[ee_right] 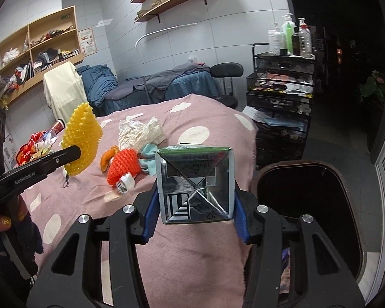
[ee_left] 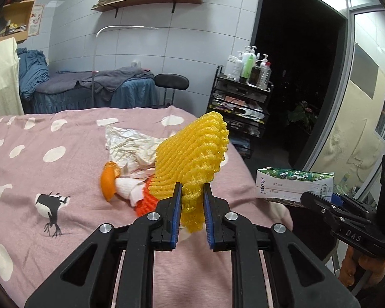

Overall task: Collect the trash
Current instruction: 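Carry the green carton over the bin and open the right gripper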

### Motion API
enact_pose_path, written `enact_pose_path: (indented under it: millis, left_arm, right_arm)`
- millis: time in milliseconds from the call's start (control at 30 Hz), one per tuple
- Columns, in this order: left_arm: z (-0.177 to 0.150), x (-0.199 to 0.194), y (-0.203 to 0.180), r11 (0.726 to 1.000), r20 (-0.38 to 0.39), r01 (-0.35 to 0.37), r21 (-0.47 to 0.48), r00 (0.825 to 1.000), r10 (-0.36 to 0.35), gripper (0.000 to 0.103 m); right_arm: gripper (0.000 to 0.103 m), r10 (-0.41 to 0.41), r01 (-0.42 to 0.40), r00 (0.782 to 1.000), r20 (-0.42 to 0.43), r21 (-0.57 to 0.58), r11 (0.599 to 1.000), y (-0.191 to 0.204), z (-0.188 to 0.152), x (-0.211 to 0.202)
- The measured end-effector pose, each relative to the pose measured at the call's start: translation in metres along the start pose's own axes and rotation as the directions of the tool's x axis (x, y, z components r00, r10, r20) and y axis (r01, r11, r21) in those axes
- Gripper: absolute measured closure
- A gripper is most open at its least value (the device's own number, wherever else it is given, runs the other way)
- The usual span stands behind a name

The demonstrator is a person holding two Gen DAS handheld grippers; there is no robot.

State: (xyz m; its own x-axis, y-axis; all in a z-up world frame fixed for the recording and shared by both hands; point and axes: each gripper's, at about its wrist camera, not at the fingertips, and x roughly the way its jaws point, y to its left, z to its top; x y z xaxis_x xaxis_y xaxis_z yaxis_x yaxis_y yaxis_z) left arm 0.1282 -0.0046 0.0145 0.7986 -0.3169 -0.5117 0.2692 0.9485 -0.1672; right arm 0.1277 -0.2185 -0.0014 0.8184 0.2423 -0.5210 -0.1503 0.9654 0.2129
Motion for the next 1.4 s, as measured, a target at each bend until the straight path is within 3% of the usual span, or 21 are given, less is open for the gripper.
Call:
enact_pose_path:
  millis: [300, 533, 867, 1100, 1400]
  left_arm:
    - [-0.001, 0.004, -0.049, 0.994, -0.001, 0.09, 0.065, 0.996, -0.091, 0.087]
    - [-0.003, 0.01, -0.084, 0.981, -0.013, 0.152, 0.121, 0.988, -0.151, 0.087]
    - [-0.008, 0.023, -0.113, 0.965, -0.051, 0.214, 0.153, 0.977, -0.209, 0.087]
    - [-0.014, 0.032, -0.13, 0.954, -0.082, 0.248, 0.17, 0.968, -0.237, 0.087]
    - [-0.024, 0.042, -0.146, 0.942, -0.125, 0.278, 0.189, 0.958, -0.258, 0.087]
  right_arm:
    - [0.054, -0.094, 0.092, 0.995, 0.037, 0.062, 0.994, -0.042, -0.004, -0.027]
    - [0.054, -0.193, 0.189, 0.981, 0.016, 0.142, 0.972, -0.081, -0.011, -0.034]
    - [0.054, -0.282, 0.31, 0.948, -0.149, 0.229, 0.923, -0.133, -0.033, -0.001]
    - [0.054, -0.284, 0.36, 0.916, -0.285, 0.265, 0.895, -0.155, -0.06, 0.03]
    - [0.053, -0.264, 0.364, 0.9, -0.347, 0.265, 0.893, -0.159, -0.085, 0.051]
